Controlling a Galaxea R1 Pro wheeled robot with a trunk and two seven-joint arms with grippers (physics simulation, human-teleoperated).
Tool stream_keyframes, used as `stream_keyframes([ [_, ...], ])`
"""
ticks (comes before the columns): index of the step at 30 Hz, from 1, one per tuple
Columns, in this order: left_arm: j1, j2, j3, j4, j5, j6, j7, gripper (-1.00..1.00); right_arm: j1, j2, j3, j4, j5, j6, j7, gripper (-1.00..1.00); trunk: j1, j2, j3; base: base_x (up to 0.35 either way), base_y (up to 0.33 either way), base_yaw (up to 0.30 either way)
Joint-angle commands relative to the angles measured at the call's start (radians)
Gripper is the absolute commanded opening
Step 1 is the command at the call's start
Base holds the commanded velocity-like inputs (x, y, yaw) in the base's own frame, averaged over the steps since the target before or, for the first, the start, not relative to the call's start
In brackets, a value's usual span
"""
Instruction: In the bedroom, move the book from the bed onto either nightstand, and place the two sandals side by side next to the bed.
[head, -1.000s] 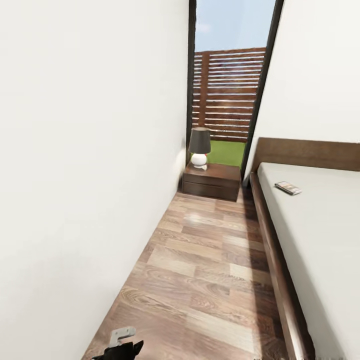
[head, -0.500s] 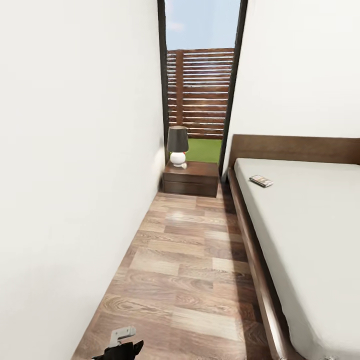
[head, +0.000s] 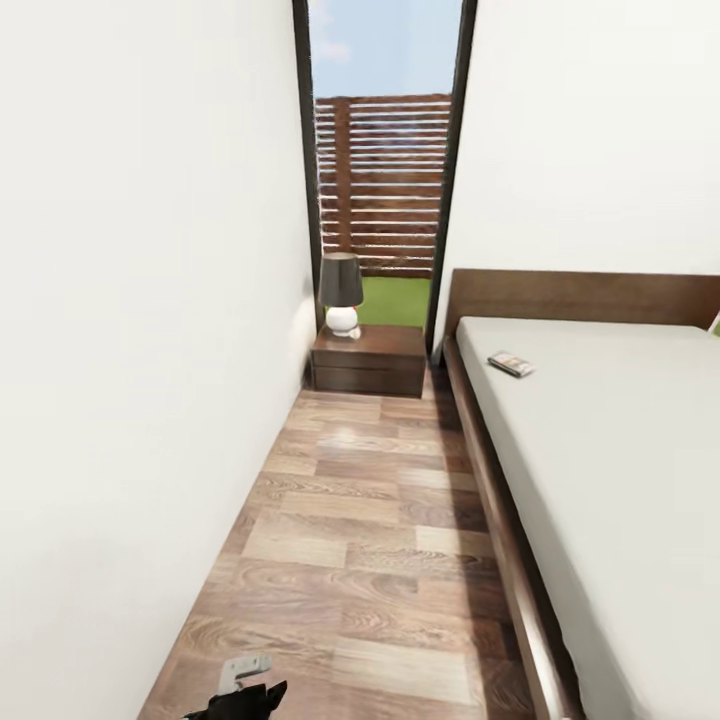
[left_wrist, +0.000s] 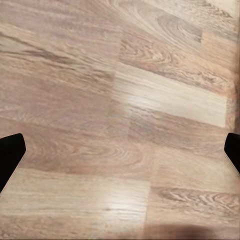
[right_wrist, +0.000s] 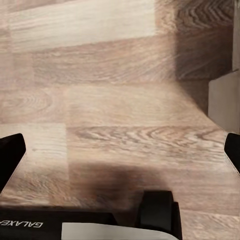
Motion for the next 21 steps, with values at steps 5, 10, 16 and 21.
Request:
stream_keyframes([
  [5, -0.001, 0.0, -0.009, 0.001, 0.009, -0.003, -0.004, 1.0, -0.001, 0.0, 0.007, 0.002, -0.01, 0.001, 0.005, 1.0, 0.0, 0.0, -0.001, 0.332, 0.0, 0.0],
  [10, -0.001, 0.0, -0.009, 0.001, 0.009, -0.003, -0.004, 1.0, -0.001, 0.0, 0.007, 0.002, -0.012, 0.001, 0.005, 1.0, 0.0, 0.0, -0.001, 0.331, 0.0, 0.0],
  [16, -0.001, 0.0, -0.009, 0.001, 0.009, -0.003, -0.004, 1.0, -0.001, 0.0, 0.007, 0.002, -0.012, 0.001, 0.005, 1.0, 0.0, 0.0, -0.001, 0.302, 0.0, 0.0],
  [21, -0.001, 0.0, -0.008, 0.001, 0.009, -0.003, -0.004, 1.0, -0.001, 0.0, 0.007, 0.002, -0.013, 0.001, 0.005, 1.0, 0.0, 0.0, -0.001, 0.083, 0.009, 0.0],
])
